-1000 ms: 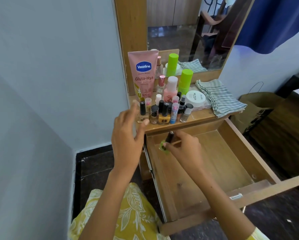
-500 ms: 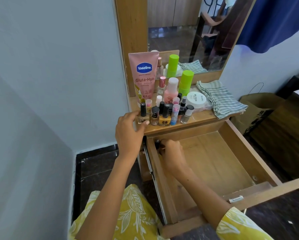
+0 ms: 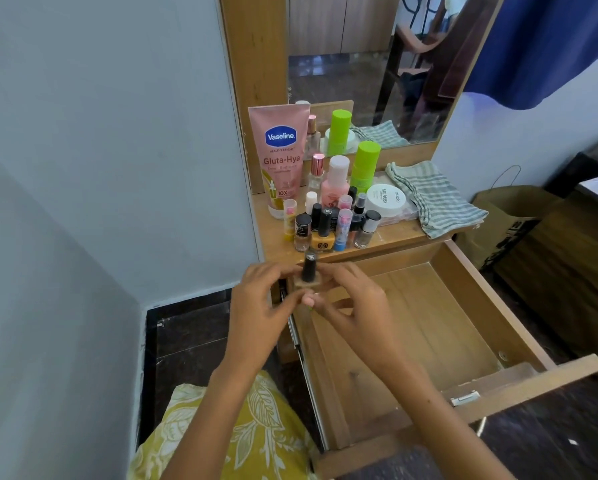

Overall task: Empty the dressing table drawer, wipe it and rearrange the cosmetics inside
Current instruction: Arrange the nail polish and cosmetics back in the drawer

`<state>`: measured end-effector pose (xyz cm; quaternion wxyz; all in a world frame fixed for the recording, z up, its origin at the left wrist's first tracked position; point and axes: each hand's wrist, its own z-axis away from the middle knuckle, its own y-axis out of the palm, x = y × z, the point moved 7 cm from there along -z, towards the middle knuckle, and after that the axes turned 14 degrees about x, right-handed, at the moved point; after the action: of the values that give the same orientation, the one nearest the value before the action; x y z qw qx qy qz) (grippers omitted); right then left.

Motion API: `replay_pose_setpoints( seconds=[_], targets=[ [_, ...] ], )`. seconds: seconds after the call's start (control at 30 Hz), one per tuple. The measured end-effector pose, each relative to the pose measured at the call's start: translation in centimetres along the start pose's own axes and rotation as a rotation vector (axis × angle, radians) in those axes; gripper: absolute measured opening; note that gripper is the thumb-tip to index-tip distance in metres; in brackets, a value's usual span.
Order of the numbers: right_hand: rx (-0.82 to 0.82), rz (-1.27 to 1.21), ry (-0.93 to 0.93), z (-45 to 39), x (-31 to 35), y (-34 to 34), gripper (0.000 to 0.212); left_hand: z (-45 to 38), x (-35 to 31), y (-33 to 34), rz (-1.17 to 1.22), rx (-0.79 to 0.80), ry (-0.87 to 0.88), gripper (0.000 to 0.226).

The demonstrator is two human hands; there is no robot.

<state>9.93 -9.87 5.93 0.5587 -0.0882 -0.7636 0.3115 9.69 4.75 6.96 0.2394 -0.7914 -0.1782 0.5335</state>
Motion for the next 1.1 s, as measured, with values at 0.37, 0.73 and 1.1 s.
replay_pose_setpoints(
  seconds=[0.37,0.73,1.1],
  targets=[
    [-0.069,0.085,0.341,0.2,-3.7,-1.9,0.012,0.1,1.1,1.6,-0.007,0.018,-0.097,0.043],
    [0.084,0.383,0.586,-2.9,-7.5,2.4,0.013,-1.5,0.9,-0.2,-0.228,-0.14,-0.098,0.024],
    [0.081,0.395,0.536,-1.8,-8.7,1.6,0.028,-4.9,-4.2,0.7,-0.648,-0.202,0.096,0.044]
  ],
)
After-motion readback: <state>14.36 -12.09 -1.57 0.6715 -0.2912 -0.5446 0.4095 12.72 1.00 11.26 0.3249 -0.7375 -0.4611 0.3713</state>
